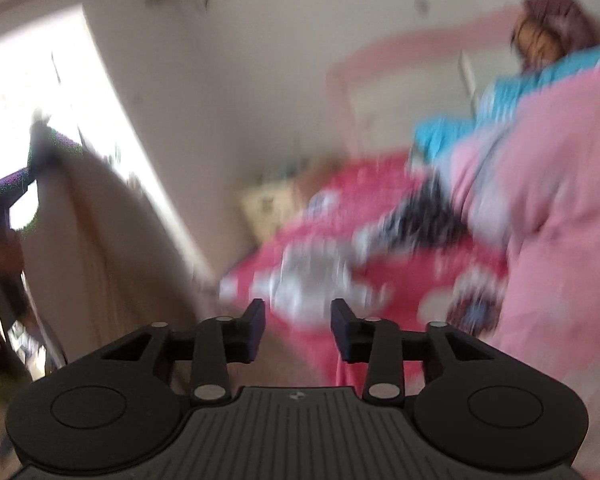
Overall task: Fold clothes
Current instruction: 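Raise the cardigan high with both grippers to hang it open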
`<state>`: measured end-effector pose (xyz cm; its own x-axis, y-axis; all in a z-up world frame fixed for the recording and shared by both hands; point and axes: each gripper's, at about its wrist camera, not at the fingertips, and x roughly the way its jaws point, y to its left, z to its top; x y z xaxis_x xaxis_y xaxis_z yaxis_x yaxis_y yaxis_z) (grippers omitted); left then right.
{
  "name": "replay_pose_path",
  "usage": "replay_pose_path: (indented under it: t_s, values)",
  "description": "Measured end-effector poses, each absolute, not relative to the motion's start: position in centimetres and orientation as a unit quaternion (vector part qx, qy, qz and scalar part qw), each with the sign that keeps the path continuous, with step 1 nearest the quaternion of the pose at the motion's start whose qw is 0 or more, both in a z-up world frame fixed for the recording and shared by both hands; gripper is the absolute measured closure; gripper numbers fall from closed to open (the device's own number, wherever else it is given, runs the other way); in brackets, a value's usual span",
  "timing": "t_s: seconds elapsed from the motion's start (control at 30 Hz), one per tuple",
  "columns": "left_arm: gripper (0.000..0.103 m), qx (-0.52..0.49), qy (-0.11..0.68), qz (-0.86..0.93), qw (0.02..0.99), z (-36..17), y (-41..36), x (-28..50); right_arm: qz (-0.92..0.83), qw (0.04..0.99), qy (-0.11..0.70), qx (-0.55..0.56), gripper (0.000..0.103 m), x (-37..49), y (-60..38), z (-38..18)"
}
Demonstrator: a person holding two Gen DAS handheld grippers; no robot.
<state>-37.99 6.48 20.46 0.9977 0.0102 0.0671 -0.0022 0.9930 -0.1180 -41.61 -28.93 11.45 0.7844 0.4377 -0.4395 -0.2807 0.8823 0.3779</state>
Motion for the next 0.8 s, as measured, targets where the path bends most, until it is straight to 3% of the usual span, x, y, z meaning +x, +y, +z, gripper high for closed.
replay_pose_path:
  t_s: [0.1,0.2,0.37,0.5,0.57,0.6,0.63,0.8]
  values:
    - [0.095,-0.047,-0.034,0.007,0.998,21.7,6.9,-38.9,0.238,0.921,0.296,0.081,0.039,-40.3,-23.7,7.6]
    - [0.095,-0.04,-0.038,0.011,0.998,23.8,7.3,-41.4,0.267,0.911,0.311,-0.032,0.035,-41.1,-17.6,4.6]
    - [0.095,-0.03,-0.037,0.014,0.999,23.3,6.8,-44.1,0.281,0.892,0.299,-0.188,0.029,-41.4,-11.7,0.5]
    - [0.095,-0.032,-0.038,0.014,0.999,23.2,7.3,-44.2,0.259,0.885,0.292,-0.256,0.031,-40.2,-9.5,-2.5]
    - [0.095,-0.032,-0.04,0.013,0.999,23.1,7.4,-44.3,0.239,0.891,0.292,-0.253,0.058,-39.3,-9.3,-3.0]
    - [0.095,-0.03,-0.042,0.012,0.999,23.1,7.4,-44.4,0.229,0.898,0.291,-0.238,0.088,-38.9,-9.7,-2.6]
    - [0.095,-0.027,-0.044,0.011,0.999,23.1,7.3,-44.4,0.218,0.907,0.289,-0.215,0.095,-38.6,-10.3,-1.8]
    - [0.095,-0.011,-0.054,0.021,0.998,22.9,7.5,-44.5,0.123,0.964,0.218,-0.094,0.098,-39.1,-15.9,4.3]
